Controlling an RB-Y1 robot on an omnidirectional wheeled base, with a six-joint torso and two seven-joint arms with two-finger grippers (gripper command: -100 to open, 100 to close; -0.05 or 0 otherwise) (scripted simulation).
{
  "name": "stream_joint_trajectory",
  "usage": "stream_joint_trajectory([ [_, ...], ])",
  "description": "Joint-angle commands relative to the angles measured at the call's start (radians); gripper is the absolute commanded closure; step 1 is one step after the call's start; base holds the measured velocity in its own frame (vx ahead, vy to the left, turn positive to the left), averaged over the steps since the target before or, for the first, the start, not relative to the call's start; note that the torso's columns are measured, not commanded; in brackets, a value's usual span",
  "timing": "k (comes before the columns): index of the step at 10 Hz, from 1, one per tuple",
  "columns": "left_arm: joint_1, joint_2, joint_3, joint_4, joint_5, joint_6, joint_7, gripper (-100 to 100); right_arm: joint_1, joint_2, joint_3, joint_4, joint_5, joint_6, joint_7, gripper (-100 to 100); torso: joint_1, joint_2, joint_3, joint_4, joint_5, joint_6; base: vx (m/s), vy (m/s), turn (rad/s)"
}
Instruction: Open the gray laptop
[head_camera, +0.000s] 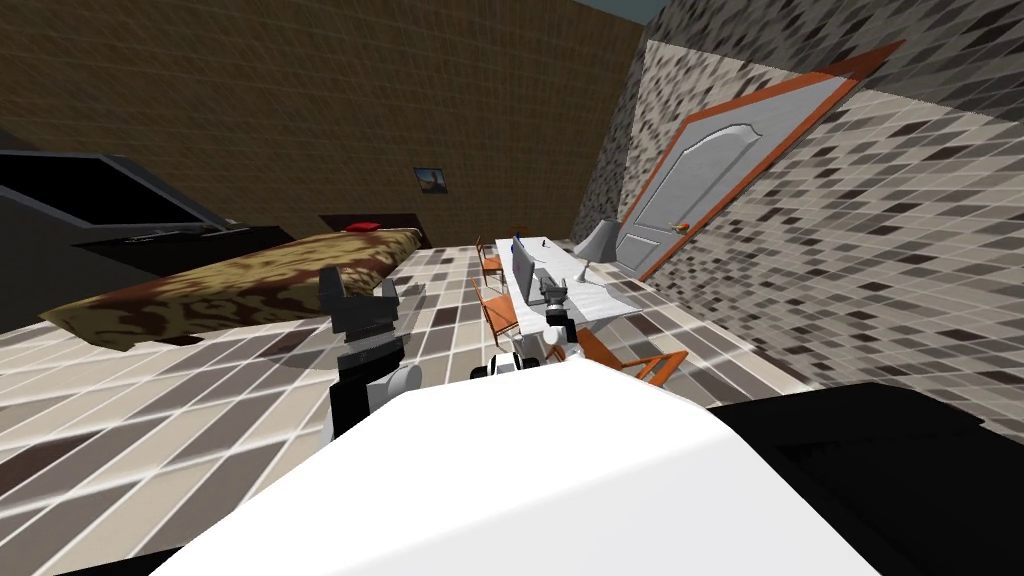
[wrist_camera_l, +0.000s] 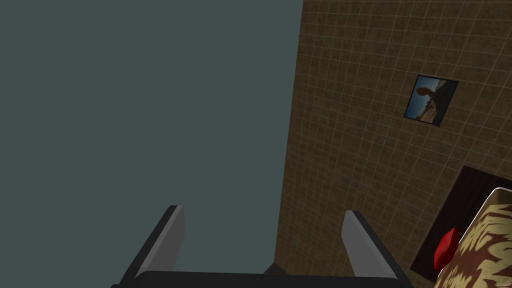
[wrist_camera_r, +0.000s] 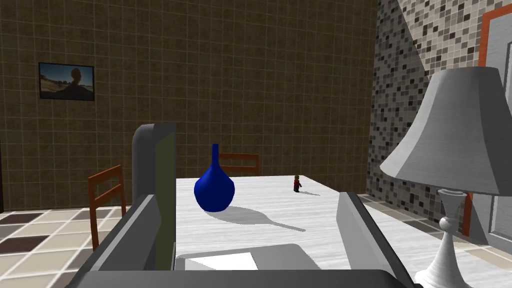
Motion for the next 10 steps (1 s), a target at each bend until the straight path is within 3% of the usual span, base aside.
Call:
stream_joint_trajectory([
  [1, 0.0, 0.0, 0.0, 0.0, 0.0, 0.0, 0.0, 0, -0.043, -0.003, 0.009, 0.077, -0.072, 0.016, -0.079, -100, 0.0, 0.0, 0.0, 0.0, 0.0, 0.0, -0.005, -0.002, 0.149],
  [4, 0.0, 0.0, 0.0, 0.0, 0.0, 0.0, 0.0, 0, -0.063, -0.004, 0.014, 0.123, -0.11, 0.022, -0.142, -100, 0.0, 0.0, 0.0, 0.0, 0.0, 0.0, -0.003, -0.002, 0.053],
  [6, 0.0, 0.0, 0.0, 0.0, 0.0, 0.0, 0.0, 0, -0.1, -0.009, 0.024, 0.194, -0.174, 0.032, -0.208, -100, 0.0, 0.0, 0.0, 0.0, 0.0, 0.0, -0.003, -0.001, 0.106],
  [7, 0.0, 0.0, 0.0, 0.0, 0.0, 0.0, 0.0, 0, -0.1, -0.009, 0.024, 0.2, -0.174, 0.032, -0.225, -100, 0.0, 0.0, 0.0, 0.0, 0.0, 0.0, -0.002, -0.002, 0.055],
  [8, 0.0, 0.0, 0.0, 0.0, 0.0, 0.0, 0.0, 0, -0.117, -0.012, 0.029, 0.237, -0.205, 0.037, -0.261, -100, 0.0, 0.0, 0.0, 0.0, 0.0, 0.0, -0.003, -0.001, 0.073],
  [9, 0.0, 0.0, 0.0, 0.0, 0.0, 0.0, 0.0, 0, -0.117, -0.012, 0.029, 0.237, -0.205, 0.037, -0.264, -100, 0.0, 0.0, 0.0, 0.0, 0.0, 0.0, -0.002, -0.001, 0.043],
  [10, 0.0, 0.0, 0.0, 0.0, 0.0, 0.0, 0.0, 0, -0.134, -0.015, 0.033, 0.272, -0.233, 0.041, -0.301, -100, 0.0, 0.0, 0.0, 0.0, 0.0, 0.0, -0.003, 0.0, 0.073],
])
